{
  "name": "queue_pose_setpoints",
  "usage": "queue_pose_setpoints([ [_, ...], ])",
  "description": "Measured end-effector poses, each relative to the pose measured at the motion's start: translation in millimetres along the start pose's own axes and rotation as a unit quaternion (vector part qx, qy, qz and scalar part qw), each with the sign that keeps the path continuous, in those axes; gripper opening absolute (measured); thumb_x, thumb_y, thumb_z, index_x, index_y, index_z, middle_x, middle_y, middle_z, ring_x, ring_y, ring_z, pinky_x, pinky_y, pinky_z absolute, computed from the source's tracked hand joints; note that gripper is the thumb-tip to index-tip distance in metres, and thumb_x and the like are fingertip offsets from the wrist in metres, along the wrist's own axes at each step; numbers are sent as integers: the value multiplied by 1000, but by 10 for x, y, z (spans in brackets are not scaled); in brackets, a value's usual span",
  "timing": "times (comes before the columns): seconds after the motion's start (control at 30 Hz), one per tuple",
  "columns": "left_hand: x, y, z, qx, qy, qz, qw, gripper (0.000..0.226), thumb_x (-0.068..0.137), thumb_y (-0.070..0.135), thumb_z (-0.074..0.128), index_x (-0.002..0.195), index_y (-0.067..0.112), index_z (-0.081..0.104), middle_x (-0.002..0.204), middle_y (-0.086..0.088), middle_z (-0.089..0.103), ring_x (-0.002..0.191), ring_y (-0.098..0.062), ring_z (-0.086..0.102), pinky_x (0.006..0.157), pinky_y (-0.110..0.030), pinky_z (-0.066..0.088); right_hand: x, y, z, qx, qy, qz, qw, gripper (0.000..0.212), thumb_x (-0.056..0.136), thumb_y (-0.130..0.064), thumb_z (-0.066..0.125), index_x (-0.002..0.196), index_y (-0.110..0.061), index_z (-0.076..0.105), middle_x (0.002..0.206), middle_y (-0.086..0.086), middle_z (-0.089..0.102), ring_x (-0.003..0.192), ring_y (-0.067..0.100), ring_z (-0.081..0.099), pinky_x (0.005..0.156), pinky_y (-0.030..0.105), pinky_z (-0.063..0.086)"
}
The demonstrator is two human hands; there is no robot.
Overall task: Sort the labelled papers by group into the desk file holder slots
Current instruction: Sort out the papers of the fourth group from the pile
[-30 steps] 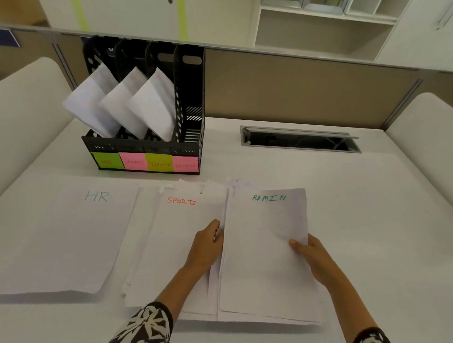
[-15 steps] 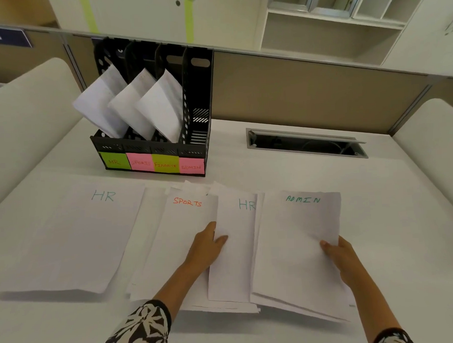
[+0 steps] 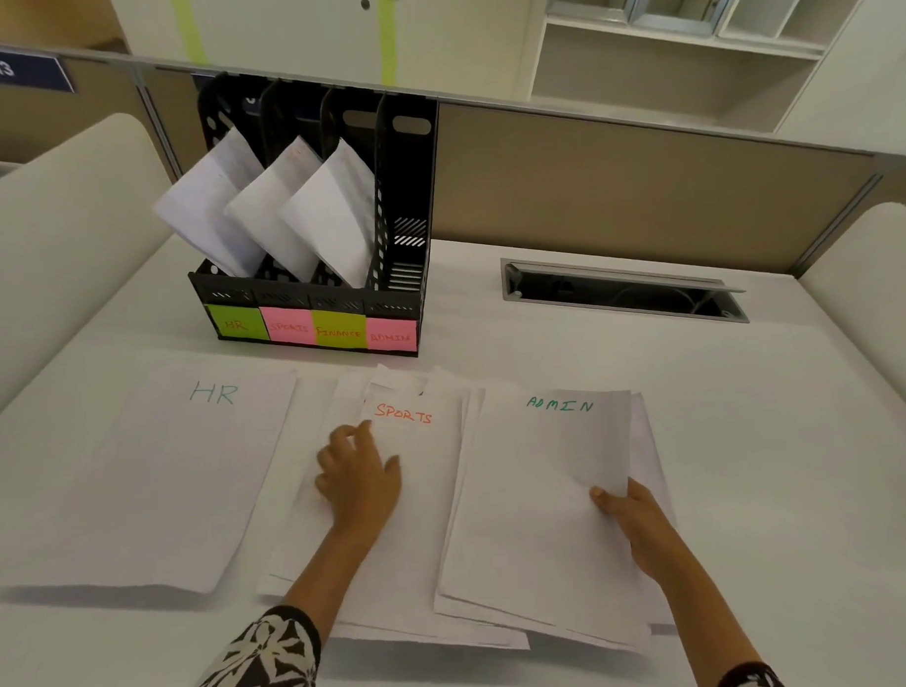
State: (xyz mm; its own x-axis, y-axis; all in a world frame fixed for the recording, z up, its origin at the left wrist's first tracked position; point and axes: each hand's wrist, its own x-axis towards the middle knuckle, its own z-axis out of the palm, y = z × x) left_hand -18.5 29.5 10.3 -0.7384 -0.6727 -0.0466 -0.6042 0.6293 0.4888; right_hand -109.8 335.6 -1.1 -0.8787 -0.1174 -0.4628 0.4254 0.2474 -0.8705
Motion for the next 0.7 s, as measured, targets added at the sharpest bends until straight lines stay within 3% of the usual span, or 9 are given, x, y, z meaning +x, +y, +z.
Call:
queue_pose_setpoints([
  [0.1, 118, -141, -78, -35, -1, -67, 997, 58, 85, 33, 64, 134, 13, 40, 131, -15, 47, 118, -35, 45, 93, -49, 39, 26, 5, 0, -17, 0, -7, 1000, 26, 92, -19, 57, 118, -17, 56, 106, 7, 67, 97, 31, 63, 79, 44, 54],
  [0.2, 133, -156, -83, -104, 23, -44, 993, 33, 87, 24, 63, 118, 14, 54, 108, -9, 64, 101, -29, 58, 90, -44, 36, 46, 6, 2, -13, 0, -8, 1000, 30, 92, -19, 57, 121, -14, 55, 110, 11, 66, 100, 34, 61, 88, 50, 51],
  [0.27, 94, -132, -72, -151, 25, -13, 988, 16, 88, 21, 62, 102, 13, 60, 91, -4, 66, 86, -26, 62, 82, -38, 42, 53, -2, -6, -2, 6, -8, 1000, 34, 92, -18, 57, 124, -11, 54, 113, 13, 65, 101, 35, 60, 89, 50, 50],
  [0.33, 56, -81, -51, -191, 17, 20, 981, 10, 88, 22, 62, 89, 12, 62, 81, -2, 65, 75, -21, 62, 65, -27, 48, 63, -13, -16, 9, 17, -8, 1000, 37, 92, -17, 57, 127, -9, 53, 116, 15, 63, 104, 37, 59, 92, 50, 49],
  [0.4, 31, -6, -5, -209, 3, 38, 977, 13, 89, 23, 61, 82, 13, 60, 75, 0, 63, 67, -16, 58, 54, -16, 42, 70, -24, -15, 12, 25, -13, 1000, 39, 92, -17, 58, 129, -8, 51, 118, 15, 62, 108, 37, 57, 96, 52, 46],
  [0.5, 10, 110, 116, -217, -27, 61, 974, 12, 93, 23, 55, 85, 13, 55, 69, 2, 58, 60, -14, 54, 49, -12, 34, 53, -49, 12, 6, 24, -23, 999, 35, 91, -20, 60, 124, -12, 54, 113, 10, 64, 104, 33, 59, 92, 47, 48],
  [0.6, 10, 229, 226, -217, -73, 70, 971, 14, 92, 20, 58, 104, 12, 56, 68, 2, 58, 57, -9, 52, 50, -11, 34, 49, -64, 26, 3, 18, -24, 1000, 27, 89, -20, 61, 116, -16, 57, 107, 6, 67, 100, 29, 62, 86, 43, 51],
  [0.7, 17, 328, 267, -246, -87, 54, 964, 30, 84, 19, 69, 110, 13, 56, 69, 1, 59, 59, -9, 54, 53, -15, 40, 23, -81, 56, 18, 11, -6, 1000, 14, 89, -18, 62, 101, -24, 62, 98, -1, 70, 91, 23, 66, 67, 32, 54],
])
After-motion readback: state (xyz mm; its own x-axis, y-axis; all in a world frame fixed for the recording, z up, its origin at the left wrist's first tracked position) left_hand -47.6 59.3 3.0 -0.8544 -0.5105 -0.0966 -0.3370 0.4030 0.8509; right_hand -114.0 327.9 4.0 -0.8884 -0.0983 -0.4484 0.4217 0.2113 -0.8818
